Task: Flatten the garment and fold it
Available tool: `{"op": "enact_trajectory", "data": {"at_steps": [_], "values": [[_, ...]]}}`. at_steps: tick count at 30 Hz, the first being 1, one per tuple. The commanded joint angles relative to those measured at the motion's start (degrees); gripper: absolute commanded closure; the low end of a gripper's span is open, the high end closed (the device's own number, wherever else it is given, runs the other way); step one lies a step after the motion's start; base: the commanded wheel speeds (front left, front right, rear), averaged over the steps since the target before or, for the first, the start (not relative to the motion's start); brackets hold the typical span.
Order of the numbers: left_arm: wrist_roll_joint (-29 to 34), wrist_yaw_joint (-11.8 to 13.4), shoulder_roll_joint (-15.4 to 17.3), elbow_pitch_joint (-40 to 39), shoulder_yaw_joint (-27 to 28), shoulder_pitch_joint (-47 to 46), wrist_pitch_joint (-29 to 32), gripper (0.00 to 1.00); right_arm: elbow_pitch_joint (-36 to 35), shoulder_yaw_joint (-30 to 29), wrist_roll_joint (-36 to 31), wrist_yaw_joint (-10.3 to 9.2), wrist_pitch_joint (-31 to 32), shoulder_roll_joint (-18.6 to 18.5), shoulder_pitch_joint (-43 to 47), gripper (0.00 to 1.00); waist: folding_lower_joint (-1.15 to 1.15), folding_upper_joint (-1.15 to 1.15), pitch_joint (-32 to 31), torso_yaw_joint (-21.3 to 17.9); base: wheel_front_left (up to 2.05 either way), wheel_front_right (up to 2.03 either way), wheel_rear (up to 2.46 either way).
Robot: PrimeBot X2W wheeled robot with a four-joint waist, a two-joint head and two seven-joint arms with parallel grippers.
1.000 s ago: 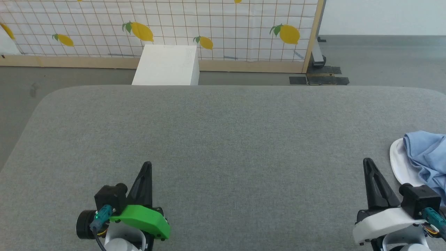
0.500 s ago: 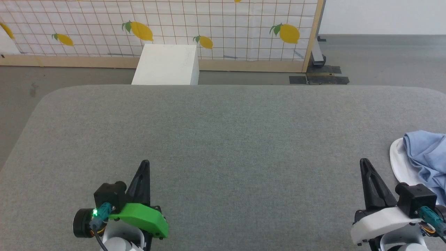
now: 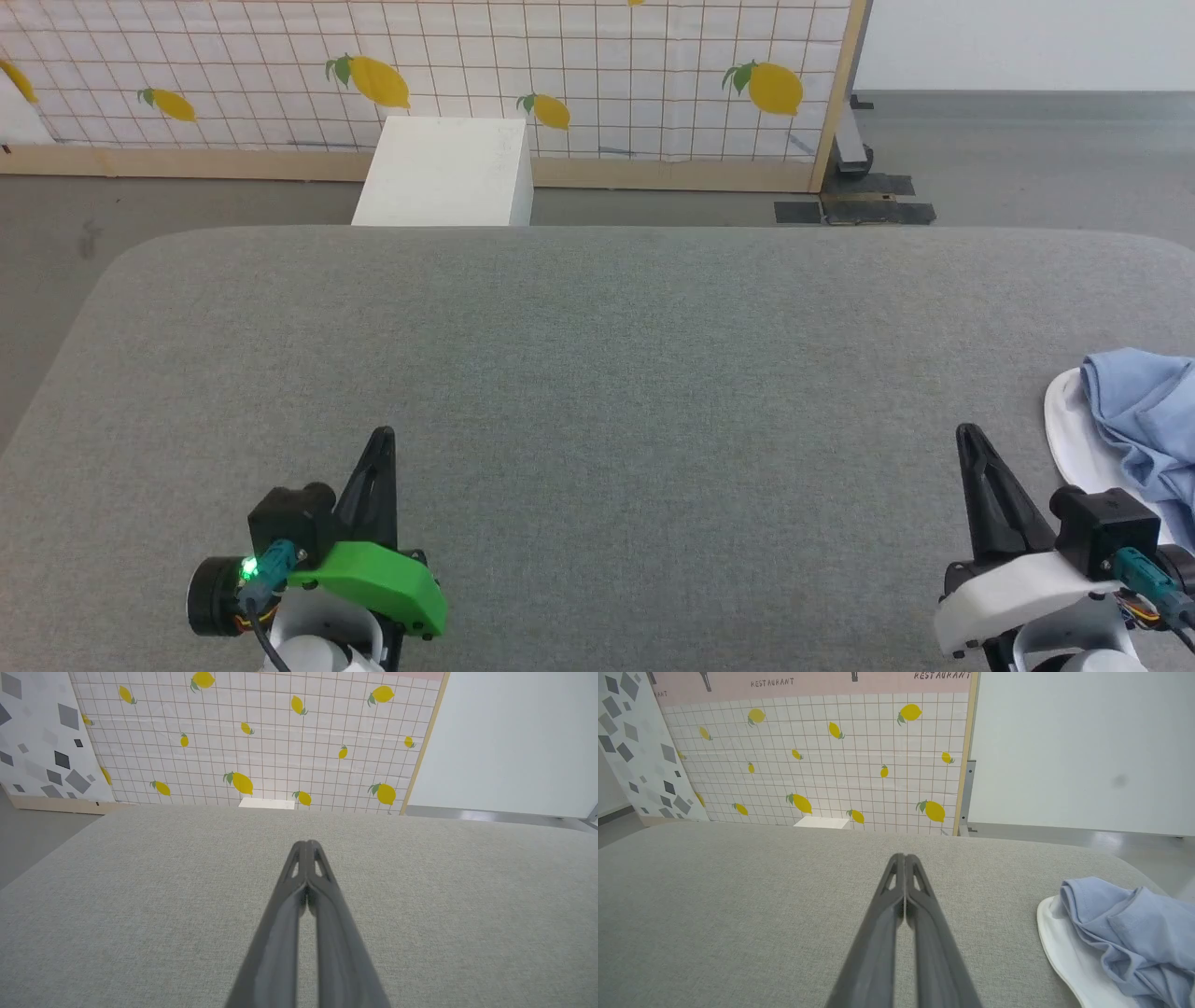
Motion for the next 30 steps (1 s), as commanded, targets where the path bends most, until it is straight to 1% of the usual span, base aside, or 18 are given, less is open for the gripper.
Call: {"op": "enact_trajectory", "data": {"at_steps": [1,30], "values": [[0.7,0.5,-0.1,-0.5,0.2,0.8,0.5,1.00,-0.5,0.3,-0.4,-0.04,0.2,0.1,-0.8,1.00,0.00,0.00,0.0,0.0,0.00,0.00,0.00],[3.6,1.5,-0.2,-4.3,1.1,1.9,3.9,1.00,-1.2,1.5,-1.6,-0.06,2.2,0.1,-1.3,1.00,0.00,0.00,0.3,-0.1,0.00,0.00,0.00]]}}
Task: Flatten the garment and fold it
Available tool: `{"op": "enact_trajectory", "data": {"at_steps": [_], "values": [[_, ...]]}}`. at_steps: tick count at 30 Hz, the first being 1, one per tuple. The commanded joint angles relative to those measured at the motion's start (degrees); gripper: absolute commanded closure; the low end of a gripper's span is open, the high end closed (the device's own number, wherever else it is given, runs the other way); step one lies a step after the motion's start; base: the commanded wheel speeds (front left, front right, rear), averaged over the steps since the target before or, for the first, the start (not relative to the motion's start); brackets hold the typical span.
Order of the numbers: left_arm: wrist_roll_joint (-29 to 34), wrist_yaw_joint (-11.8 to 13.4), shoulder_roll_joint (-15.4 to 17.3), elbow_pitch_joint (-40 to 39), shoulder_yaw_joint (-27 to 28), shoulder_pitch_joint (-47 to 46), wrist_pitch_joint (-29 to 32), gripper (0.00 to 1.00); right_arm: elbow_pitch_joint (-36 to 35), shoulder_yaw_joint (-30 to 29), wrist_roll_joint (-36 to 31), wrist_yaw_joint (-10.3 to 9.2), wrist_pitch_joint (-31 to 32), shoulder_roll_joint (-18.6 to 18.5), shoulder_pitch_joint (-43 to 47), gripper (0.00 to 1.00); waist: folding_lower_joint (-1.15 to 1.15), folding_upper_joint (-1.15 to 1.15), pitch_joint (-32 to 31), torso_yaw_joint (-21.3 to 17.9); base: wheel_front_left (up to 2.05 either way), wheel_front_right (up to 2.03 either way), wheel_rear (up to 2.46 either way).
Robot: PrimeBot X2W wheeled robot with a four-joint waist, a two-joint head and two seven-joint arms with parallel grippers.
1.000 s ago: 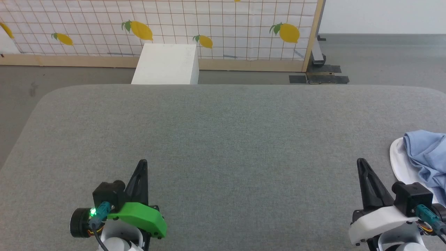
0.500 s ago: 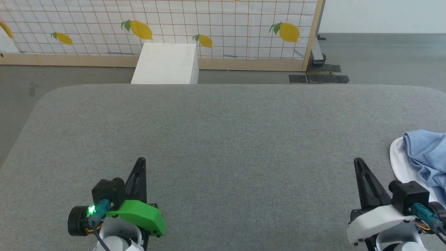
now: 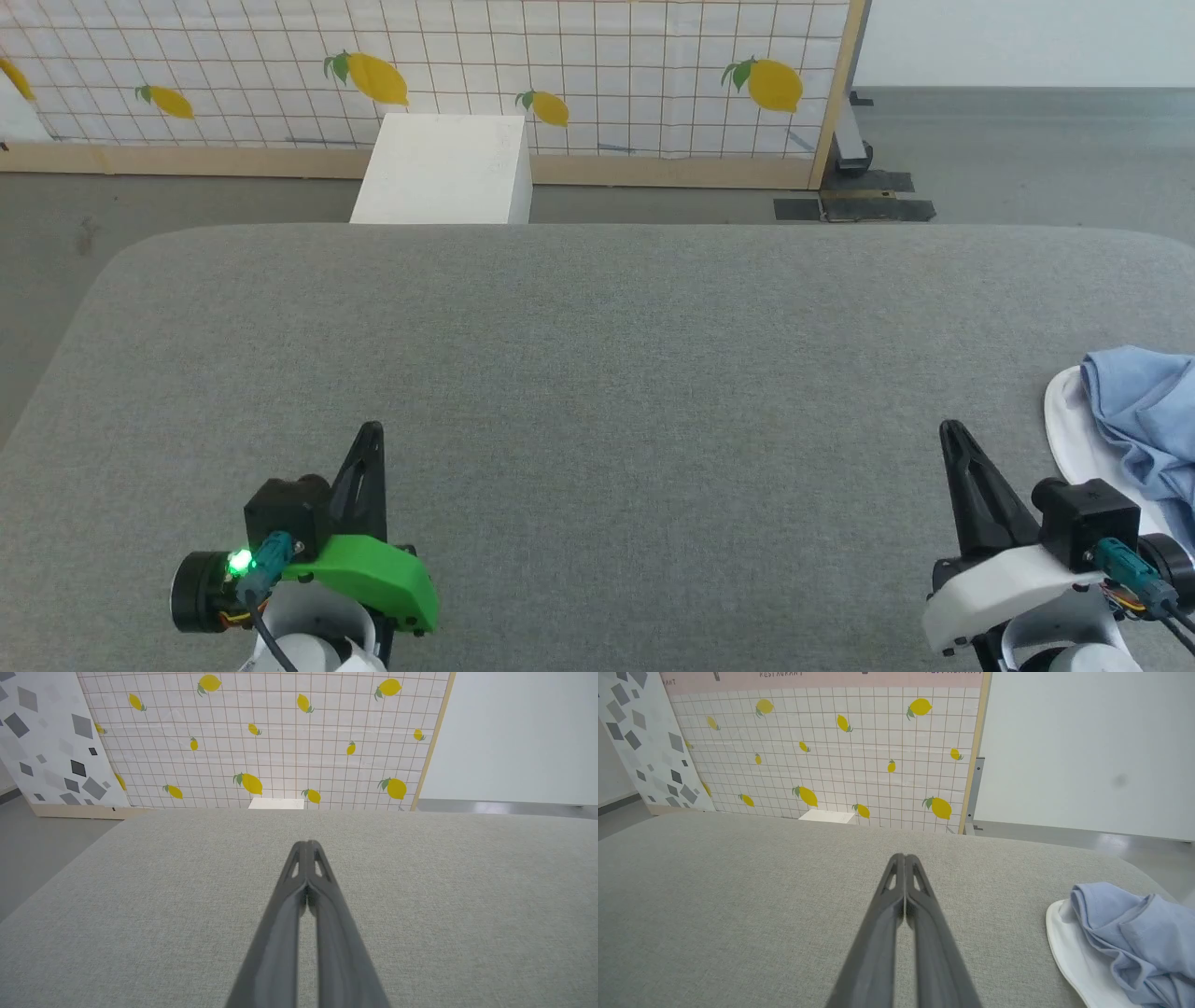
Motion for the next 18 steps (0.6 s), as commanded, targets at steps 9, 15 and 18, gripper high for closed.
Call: {"op": "enact_trajectory", "data": {"at_steps": [9,15,18], "values": [[1.5,0.7,-0.2,-1.6,0.5,1.3,1.3,1.00,-0.5,0.6,-1.0,-0.07,0.8,0.1,-1.0,1.00,0.00,0.00,0.1,0.0,0.00,0.00,0.00],[2.1,0.9,-0.2,-2.3,0.7,1.5,2.0,1.00,-0.7,0.8,-1.2,-0.07,1.2,0.1,-1.1,1.00,0.00,0.00,0.1,0.0,0.00,0.00,0.00],[2.4,1.0,-0.2,-2.7,0.8,1.6,2.3,1.00,-0.8,0.9,-1.3,-0.07,1.4,0.1,-1.2,1.00,0.00,0.00,0.2,0.0,0.00,0.00,0.00]]}}
